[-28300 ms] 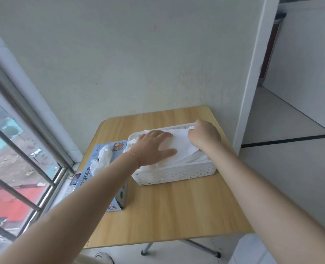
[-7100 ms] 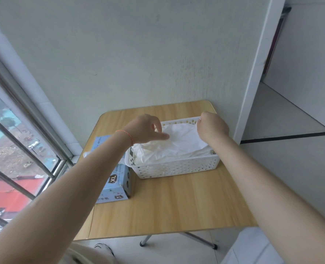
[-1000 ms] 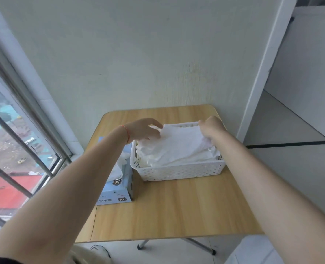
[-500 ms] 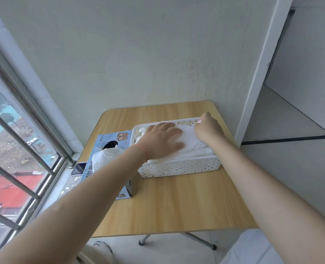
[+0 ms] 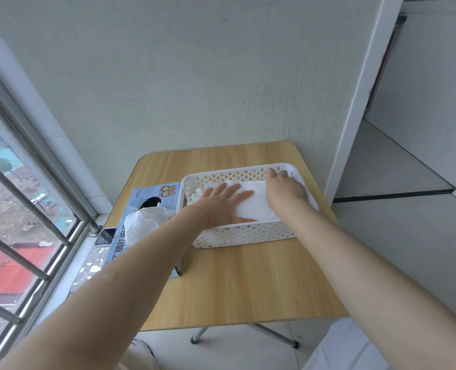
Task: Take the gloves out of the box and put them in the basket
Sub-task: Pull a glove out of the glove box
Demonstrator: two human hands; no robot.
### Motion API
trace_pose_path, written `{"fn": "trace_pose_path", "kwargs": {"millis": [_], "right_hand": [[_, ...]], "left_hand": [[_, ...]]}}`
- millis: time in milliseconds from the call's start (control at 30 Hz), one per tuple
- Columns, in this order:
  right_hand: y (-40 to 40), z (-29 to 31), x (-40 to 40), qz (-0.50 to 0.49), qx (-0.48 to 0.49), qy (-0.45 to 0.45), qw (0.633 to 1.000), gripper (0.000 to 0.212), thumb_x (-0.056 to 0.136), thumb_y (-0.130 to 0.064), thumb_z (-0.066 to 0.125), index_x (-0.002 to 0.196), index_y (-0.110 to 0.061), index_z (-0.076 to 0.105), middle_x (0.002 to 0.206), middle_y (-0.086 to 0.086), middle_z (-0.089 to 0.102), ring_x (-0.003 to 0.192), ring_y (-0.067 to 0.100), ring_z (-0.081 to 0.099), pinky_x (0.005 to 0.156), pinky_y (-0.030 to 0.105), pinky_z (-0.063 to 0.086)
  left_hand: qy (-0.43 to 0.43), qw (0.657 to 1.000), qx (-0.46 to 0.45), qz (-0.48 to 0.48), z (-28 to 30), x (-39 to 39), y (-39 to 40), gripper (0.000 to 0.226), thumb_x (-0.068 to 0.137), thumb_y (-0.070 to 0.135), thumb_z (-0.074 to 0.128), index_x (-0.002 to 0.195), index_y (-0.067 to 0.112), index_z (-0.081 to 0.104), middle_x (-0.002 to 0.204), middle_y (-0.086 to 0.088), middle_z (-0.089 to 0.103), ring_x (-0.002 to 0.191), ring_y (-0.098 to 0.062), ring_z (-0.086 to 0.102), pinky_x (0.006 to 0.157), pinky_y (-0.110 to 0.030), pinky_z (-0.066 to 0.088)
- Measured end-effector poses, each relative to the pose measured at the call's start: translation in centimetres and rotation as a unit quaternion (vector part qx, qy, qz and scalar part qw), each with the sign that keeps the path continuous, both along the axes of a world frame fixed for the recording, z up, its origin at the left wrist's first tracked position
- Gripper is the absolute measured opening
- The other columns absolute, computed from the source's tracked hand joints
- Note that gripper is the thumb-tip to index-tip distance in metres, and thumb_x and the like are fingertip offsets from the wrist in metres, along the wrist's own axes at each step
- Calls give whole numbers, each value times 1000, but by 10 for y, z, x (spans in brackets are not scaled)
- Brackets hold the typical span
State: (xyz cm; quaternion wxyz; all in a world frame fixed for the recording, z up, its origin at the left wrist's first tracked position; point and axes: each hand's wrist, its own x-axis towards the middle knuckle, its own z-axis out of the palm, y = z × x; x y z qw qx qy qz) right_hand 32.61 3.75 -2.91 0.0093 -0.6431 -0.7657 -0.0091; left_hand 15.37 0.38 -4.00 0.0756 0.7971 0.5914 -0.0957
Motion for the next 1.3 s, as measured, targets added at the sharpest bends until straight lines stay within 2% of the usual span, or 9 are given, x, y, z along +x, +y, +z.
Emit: {"fn": "trace_pose_path", "kwargs": {"millis": [200, 333, 533, 633, 733, 867, 967, 1100, 1300], "right_hand": [[-6, 18, -12, 54, 162, -54, 984, 37, 86, -4, 53, 121, -9, 42, 120, 14, 47, 108, 29, 50, 76, 34, 41], [-12, 42, -47, 85, 193, 47, 976, 25, 88, -7, 50, 113, -6, 48, 114, 15, 50, 103, 33, 51, 75, 37, 39], [-59, 59, -139, 230, -85, 304, 920, 24, 92, -38, 56, 92, -15, 61, 93, 1, 61, 91, 23, 58, 77, 35, 46], [-77, 54, -171, 302, -108, 160, 933, 46, 73, -62, 69, 96, -23, 63, 107, -4, 53, 108, 14, 45, 95, 37, 36], [-76, 45, -184, 313, -37, 106, 943, 31, 81, -47, 65, 101, -22, 62, 104, -3, 46, 114, 18, 42, 95, 38, 32], [-66, 47, -187, 245, -14, 263, 933, 12, 88, -24, 58, 96, -19, 65, 87, -4, 52, 89, 19, 52, 76, 30, 40], [-61, 55, -188, 207, -3, 342, 917, 19, 91, -14, 51, 93, -15, 70, 88, -2, 65, 82, 17, 55, 62, 25, 38], [-61, 61, -194, 192, -30, 386, 902, 14, 91, -24, 60, 101, -17, 69, 93, -3, 64, 82, 13, 57, 66, 24, 41], [-56, 66, -176, 126, -147, 438, 878, 13, 83, -13, 72, 94, -12, 65, 79, 2, 65, 60, 9, 56, 57, 19, 46]], "left_hand": [[-199, 975, 91, 40, 36, -17, -14, 97, 65, 92, 31, 150, 48, 23, 163, 4, 18, 151, -20, 11, 119, -51, 11], [-253, 950, 150, 107, 62, -65, -23, 82, 71, 88, 32, 141, 47, 42, 152, 6, 40, 142, -20, 32, 116, -50, 28], [-374, 881, 201, 208, 60, -136, -54, 29, 94, 41, 59, 119, 27, 64, 118, 1, 57, 110, -17, 56, 94, -25, 39], [-411, 855, 217, 230, 53, -154, -73, 29, 95, 31, 60, 122, 20, 62, 112, 1, 56, 99, -15, 56, 83, -21, 40], [-448, 832, 210, 250, 48, -164, -85, 25, 95, 29, 60, 118, 22, 63, 110, 2, 61, 94, -13, 58, 70, -13, 41], [-479, 817, 185, 263, 39, -177, -96, 13, 91, 30, 62, 101, 24, 69, 104, 8, 68, 98, -10, 63, 80, -20, 48], [-481, 828, 157, 242, 35, -180, -100, 28, 79, 38, 70, 103, 25, 68, 103, 6, 68, 95, -9, 64, 79, -23, 50], [-447, 827, 220, 259, 32, -180, -97, 9, 86, 28, 70, 90, 20, 70, 86, 10, 68, 84, -11, 64, 74, -24, 51], [-420, 812, 226, 337, 31, -196, -91, 33, 91, 24, 59, 62, 10, 55, 55, 0, 38, 53, -18, 32, 55, -28, 28]]}}
